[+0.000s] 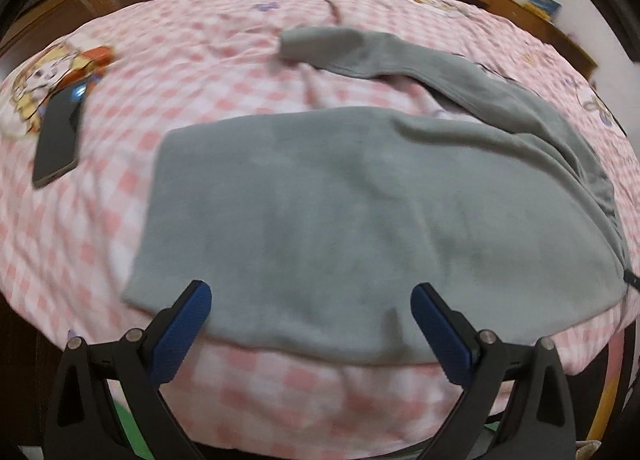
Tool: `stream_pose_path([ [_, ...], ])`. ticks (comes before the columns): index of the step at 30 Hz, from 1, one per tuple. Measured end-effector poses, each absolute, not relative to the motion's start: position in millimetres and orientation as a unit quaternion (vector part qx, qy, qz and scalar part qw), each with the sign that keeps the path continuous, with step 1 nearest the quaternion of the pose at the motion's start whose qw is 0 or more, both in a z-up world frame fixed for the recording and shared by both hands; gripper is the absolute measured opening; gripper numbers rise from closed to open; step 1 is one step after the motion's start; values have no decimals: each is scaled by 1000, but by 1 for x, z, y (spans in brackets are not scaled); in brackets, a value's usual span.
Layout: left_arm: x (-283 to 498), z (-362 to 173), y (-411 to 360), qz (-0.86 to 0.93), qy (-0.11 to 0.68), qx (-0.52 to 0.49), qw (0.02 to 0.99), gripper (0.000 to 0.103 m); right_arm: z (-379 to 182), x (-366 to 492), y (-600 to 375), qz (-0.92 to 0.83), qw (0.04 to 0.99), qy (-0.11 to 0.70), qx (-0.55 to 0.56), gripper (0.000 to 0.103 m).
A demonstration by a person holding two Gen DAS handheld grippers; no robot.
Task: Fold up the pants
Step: 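Move the left gripper to the pant leg while the right gripper reaches the elastic cuff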
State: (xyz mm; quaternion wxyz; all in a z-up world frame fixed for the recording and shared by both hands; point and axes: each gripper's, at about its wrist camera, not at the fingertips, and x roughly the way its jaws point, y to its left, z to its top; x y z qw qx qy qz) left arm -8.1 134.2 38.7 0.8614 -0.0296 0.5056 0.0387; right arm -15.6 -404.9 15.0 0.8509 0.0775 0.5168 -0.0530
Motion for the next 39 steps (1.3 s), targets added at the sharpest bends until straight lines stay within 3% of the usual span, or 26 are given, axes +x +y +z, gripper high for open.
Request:
stream_pose_path([
  [4, 8, 45, 119, 23, 501, -12, 865, 102, 36, -12, -407, -53, 855, 514, 52, 43],
  [10, 44, 65, 102, 6, 487, 20, 873, 102, 70, 10, -410, -59, 871, 487, 23, 51],
  [24, 170, 101, 49, -55, 476, 68, 875, 102, 74, 116, -388, 6, 870, 492, -3, 51],
  [39, 291, 71, -12, -156, 508, 151, 834, 101, 53, 202, -379, 43, 843, 533, -56, 51],
])
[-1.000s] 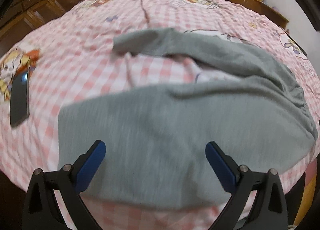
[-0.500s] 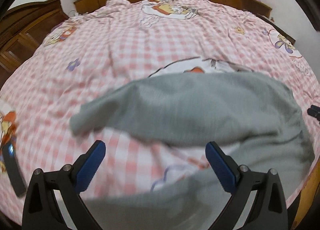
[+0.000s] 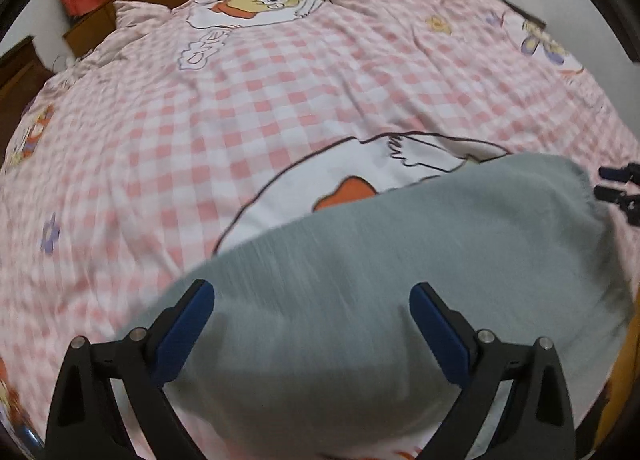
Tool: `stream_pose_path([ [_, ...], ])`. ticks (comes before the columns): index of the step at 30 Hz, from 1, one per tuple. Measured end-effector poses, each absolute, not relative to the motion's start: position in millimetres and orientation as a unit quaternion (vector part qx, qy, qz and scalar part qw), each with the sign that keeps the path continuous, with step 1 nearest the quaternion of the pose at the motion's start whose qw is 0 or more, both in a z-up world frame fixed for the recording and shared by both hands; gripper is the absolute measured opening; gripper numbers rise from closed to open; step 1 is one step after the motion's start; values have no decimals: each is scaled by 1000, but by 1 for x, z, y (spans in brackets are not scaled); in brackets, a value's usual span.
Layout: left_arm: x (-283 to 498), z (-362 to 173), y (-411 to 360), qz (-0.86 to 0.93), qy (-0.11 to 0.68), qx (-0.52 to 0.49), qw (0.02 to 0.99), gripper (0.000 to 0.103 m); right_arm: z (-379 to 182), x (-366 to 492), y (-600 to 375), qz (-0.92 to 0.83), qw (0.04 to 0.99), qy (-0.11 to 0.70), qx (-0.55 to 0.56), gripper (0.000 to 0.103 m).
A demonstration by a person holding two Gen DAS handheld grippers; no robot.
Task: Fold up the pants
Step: 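Move the left gripper to the pant leg while the right gripper reaches the elastic cuff, then close the left gripper on the leg while the right gripper closes on the cuff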
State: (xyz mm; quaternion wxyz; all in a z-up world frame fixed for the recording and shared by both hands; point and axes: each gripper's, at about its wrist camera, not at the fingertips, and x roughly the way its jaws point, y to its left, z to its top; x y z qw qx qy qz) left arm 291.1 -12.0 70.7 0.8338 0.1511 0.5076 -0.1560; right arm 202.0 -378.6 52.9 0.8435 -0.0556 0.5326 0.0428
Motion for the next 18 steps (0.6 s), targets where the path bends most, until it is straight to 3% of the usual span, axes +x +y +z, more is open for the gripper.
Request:
stream_pose_path([
  [18, 355, 13, -4, -210, 547, 189, 788, 100, 16, 255, -349, 110, 809, 565, -122, 51],
])
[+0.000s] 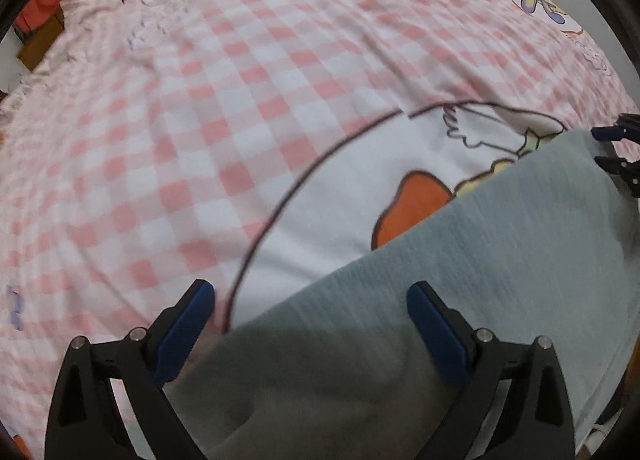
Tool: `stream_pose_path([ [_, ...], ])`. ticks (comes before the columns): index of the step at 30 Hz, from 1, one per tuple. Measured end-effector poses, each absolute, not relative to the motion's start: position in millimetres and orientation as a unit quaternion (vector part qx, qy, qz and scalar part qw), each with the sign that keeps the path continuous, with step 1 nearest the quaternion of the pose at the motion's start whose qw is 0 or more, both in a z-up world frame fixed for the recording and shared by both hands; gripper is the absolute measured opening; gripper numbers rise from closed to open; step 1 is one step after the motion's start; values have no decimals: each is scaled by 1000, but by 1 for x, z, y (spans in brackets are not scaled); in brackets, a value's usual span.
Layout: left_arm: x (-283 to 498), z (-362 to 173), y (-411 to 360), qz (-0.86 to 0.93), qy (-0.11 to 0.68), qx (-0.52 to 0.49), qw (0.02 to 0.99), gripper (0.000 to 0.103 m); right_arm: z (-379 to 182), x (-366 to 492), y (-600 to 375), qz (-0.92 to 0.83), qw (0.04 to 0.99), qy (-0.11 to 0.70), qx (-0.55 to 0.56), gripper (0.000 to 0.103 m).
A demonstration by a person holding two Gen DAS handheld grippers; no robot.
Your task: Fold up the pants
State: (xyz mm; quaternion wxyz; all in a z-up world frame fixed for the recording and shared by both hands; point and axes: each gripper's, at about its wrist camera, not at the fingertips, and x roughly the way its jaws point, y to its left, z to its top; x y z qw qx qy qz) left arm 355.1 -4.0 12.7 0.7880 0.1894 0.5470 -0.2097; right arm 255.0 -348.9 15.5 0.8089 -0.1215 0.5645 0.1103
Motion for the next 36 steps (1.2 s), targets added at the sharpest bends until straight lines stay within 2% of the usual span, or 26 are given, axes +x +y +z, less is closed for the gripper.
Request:
stream_pose_path([
  [2, 355, 9, -2, -211, 549, 177, 790, 97, 11, 257, -349, 111, 809, 565, -121, 52],
  [4, 351, 7, 0, -220, 550, 160, 790, 88, 9, 256, -349, 113, 810, 562, -119, 53],
  [6, 344, 8, -1, -234, 548, 150, 789, 67, 8, 255, -350, 114, 812, 561, -116, 53],
  [7, 340, 9, -3, -239, 547, 147, 789, 60, 8, 256, -350, 114, 811, 561, -118, 53],
  [9, 330, 11, -7, -245, 545, 145, 789, 30, 9, 255, -351, 113, 813, 559, -117, 51],
  [10, 328, 13, -8, -243, 542, 145, 791, 21, 9, 255, -351, 112, 814, 558, -117, 42],
  [11, 325, 14, -8, -244, 543, 142, 791, 15, 10, 253, -351, 110, 818, 553, -116, 27],
  [12, 324, 15, -8, -243, 543, 137, 792, 12, 12, 251, -353, 109, 821, 549, -116, 20],
  [13, 323, 17, -7, -242, 542, 133, 794, 11, 13, 248, -351, 107, 823, 546, -117, 13],
  [16, 321, 34, -3, -247, 530, 116, 803, 8, 23, 239, -353, 100, 835, 530, -113, 5],
  [36, 312, 162, -3, -224, 395, 28, 890, 7, 111, 202, -380, 21, 919, 394, -20, 2],
])
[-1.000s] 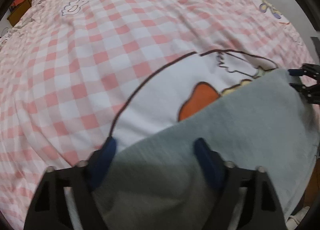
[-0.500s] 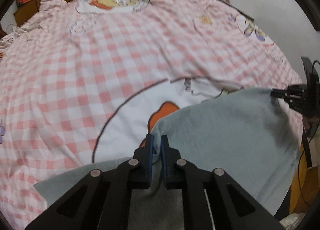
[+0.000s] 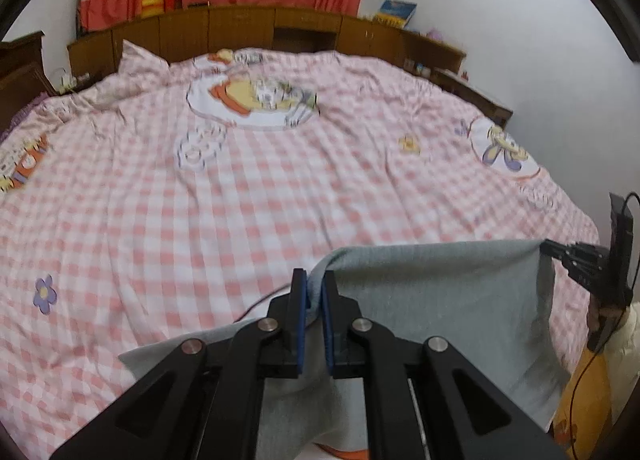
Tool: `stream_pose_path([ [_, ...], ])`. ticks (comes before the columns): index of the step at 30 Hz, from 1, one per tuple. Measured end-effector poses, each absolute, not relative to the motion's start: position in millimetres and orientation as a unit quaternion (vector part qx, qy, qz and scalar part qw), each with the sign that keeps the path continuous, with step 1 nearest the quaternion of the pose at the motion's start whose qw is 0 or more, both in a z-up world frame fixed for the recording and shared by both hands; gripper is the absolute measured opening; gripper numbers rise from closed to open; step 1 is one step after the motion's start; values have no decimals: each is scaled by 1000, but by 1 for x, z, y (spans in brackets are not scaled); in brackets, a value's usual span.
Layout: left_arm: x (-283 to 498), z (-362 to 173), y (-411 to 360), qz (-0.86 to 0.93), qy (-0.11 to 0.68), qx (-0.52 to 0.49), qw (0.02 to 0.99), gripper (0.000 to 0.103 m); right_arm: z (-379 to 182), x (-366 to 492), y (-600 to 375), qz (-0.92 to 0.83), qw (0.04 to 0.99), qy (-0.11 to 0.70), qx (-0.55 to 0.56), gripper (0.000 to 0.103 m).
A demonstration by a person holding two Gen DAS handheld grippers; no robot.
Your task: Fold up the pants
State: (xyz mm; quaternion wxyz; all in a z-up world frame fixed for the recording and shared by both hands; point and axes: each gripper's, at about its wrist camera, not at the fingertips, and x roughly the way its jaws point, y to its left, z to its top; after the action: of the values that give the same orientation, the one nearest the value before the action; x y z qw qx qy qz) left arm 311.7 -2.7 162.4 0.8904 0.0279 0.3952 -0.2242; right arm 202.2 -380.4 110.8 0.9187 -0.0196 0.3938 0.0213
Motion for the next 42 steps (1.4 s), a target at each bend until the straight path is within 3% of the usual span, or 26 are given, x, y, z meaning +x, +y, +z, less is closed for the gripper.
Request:
stream_pose_path([
  [8, 284, 195, -10, -223, 358, 36, 906, 7, 134, 169, -383, 21, 930, 365, -24, 2],
  [19, 165, 198, 15, -215, 331, 50, 917, 7, 145, 92, -366, 53, 936, 346, -42, 2],
  [27, 87, 167, 43, -225, 350, 6, 909, 7, 135, 31, -353, 71, 930, 357, -50, 2],
  [42, -13, 80, 64, -196, 405, -49, 892, 7, 64, -45, -338, 72, 907, 412, -42, 2],
])
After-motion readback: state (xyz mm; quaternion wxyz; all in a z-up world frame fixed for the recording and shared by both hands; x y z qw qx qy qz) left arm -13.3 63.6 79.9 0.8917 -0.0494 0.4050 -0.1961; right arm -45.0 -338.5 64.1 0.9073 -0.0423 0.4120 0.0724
